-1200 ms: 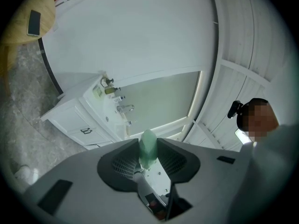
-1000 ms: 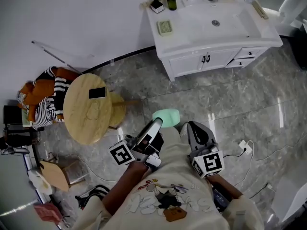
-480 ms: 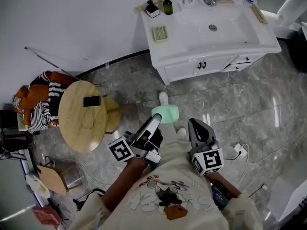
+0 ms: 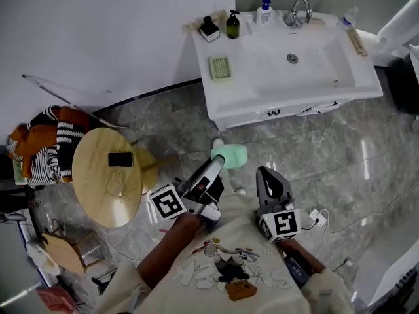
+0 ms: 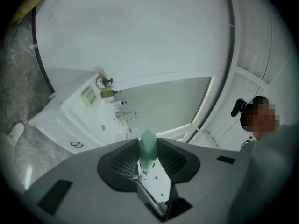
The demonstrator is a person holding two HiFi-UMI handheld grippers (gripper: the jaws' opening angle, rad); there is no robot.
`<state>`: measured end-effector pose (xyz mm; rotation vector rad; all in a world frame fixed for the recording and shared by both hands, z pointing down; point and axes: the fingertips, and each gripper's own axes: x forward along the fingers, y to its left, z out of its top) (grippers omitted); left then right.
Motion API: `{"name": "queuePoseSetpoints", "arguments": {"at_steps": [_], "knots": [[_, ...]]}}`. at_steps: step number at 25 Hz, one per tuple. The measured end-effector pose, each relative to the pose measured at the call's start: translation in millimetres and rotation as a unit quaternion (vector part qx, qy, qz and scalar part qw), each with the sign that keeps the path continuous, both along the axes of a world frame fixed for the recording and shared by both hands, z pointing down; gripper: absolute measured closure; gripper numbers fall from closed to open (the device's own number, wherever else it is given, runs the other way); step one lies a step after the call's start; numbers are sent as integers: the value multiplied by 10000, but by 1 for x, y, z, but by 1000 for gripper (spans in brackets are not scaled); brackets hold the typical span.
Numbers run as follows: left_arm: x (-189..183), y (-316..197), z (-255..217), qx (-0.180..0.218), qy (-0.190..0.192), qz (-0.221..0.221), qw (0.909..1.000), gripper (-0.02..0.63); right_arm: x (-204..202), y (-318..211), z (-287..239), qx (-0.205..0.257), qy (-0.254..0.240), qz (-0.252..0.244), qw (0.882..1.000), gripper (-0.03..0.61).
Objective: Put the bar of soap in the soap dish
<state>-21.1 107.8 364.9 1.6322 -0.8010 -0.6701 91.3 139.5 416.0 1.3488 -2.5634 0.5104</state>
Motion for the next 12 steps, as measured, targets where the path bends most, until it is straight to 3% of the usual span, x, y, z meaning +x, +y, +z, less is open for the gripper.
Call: {"name": "queuePoseSetpoints", "arguments": {"at_steps": [12], "knots": [[-58, -110, 4, -9, -139, -72, 9999, 480, -39, -119, -2, -126, 39, 204, 9997, 569]]}}
